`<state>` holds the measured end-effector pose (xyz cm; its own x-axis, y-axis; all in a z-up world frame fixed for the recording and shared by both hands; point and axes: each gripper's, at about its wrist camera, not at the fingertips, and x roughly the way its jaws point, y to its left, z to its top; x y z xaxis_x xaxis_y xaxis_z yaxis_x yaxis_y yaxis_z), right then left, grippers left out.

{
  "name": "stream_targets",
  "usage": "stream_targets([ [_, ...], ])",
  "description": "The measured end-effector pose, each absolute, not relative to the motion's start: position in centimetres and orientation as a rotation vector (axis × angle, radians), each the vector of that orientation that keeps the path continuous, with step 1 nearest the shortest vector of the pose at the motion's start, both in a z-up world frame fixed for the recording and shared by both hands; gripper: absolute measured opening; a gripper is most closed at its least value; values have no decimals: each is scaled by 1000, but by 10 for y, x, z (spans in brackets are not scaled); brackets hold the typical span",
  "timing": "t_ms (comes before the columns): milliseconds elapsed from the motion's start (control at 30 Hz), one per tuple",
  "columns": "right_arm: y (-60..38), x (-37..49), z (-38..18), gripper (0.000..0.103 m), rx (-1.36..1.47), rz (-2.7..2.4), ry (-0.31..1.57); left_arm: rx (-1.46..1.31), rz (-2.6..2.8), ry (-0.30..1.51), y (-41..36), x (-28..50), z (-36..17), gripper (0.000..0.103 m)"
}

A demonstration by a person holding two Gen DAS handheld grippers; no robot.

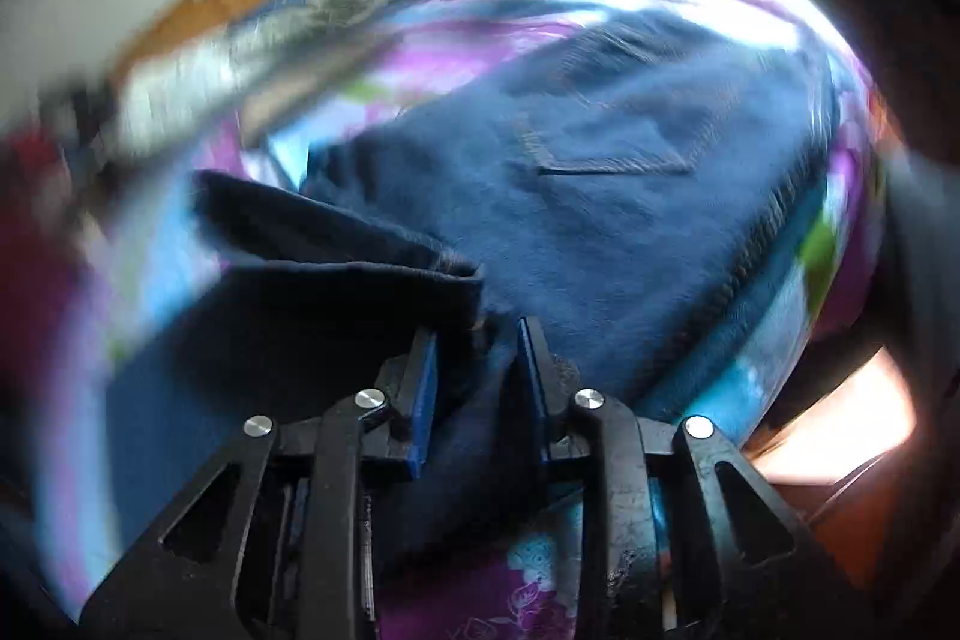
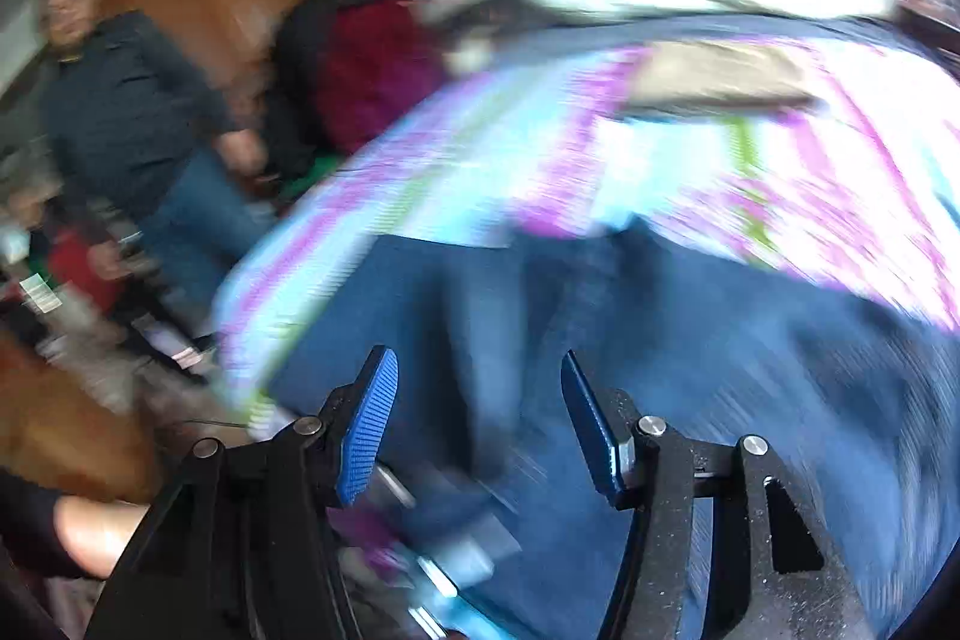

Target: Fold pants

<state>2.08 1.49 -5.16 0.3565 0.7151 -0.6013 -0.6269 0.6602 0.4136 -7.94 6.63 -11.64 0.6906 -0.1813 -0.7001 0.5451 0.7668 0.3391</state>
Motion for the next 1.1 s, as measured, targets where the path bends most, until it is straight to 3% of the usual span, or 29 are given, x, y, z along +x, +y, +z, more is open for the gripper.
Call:
stream_targets([
  [167, 70, 57, -41, 62, -66, 884, 864, 569, -533, 691, 62, -97, -108, 31],
  [267, 45, 74, -59, 62, 25, 745, 916, 474, -542, 733, 94, -101, -92, 35],
  [367, 8, 78, -96, 62, 200, 715, 1040, 275, -480, 798, 152, -100, -80, 35],
  [500, -1, 50, -133, 62, 308, 784, 1128, -263, -296, 808, 281, -98, -68, 34],
  [600, 9, 45, -164, 62, 389, 733, 1166, -401, -81, 767, 341, -102, -67, 37],
  [633, 12, 41, -166, 57, 404, 723, 1134, -418, -9, 761, 353, -101, -70, 39],
  [667, 17, 40, -165, 23, 418, 746, 1126, -453, 64, 756, 366, -101, -73, 47],
  [700, 20, 39, -163, 18, 426, 744, 1131, -509, 139, 757, 382, -100, -77, 55],
  [800, 19, 28, -144, 15, 423, 759, 1087, -719, 240, 740, 413, -106, -91, 58],
  [900, 11, 19, -140, 14, 468, 734, 1066, -721, 243, 754, 411, -107, -97, 59],
  [1033, 13, 34, -173, 18, 408, 687, 1157, -690, 217, 791, 405, -109, -107, 60],
  [1100, 1, 28, -150, 48, 351, 598, 1079, -710, 206, 786, 410, -118, -108, 60],
])
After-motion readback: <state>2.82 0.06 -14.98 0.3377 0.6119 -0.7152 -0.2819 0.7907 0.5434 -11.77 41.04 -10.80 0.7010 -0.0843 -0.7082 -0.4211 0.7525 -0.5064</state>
